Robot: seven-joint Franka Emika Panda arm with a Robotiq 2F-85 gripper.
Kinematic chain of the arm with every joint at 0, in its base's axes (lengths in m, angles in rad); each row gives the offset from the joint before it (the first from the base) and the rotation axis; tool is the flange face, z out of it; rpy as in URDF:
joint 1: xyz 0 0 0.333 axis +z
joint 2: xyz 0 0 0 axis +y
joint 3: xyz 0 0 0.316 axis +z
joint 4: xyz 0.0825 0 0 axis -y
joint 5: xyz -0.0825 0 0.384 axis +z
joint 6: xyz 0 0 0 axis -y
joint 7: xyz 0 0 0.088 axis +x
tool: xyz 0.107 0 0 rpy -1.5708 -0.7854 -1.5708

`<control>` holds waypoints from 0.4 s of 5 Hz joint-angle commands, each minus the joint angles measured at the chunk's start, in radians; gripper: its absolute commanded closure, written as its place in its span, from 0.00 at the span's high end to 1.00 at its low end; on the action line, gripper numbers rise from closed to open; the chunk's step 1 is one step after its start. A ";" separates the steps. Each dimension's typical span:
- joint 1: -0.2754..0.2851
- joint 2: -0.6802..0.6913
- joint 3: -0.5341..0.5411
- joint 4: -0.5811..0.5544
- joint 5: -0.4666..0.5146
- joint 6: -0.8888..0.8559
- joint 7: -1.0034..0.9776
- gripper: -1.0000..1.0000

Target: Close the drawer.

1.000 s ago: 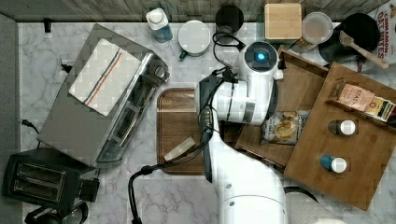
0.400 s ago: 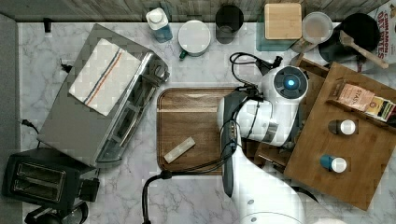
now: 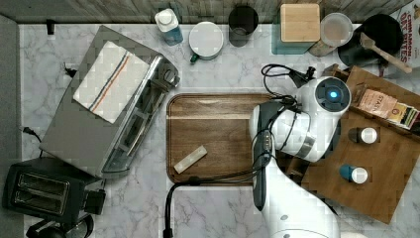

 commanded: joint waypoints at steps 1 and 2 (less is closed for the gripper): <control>-0.140 -0.051 -0.287 -0.074 -0.211 0.040 0.099 0.00; -0.124 -0.049 -0.304 -0.074 -0.202 0.041 0.094 0.00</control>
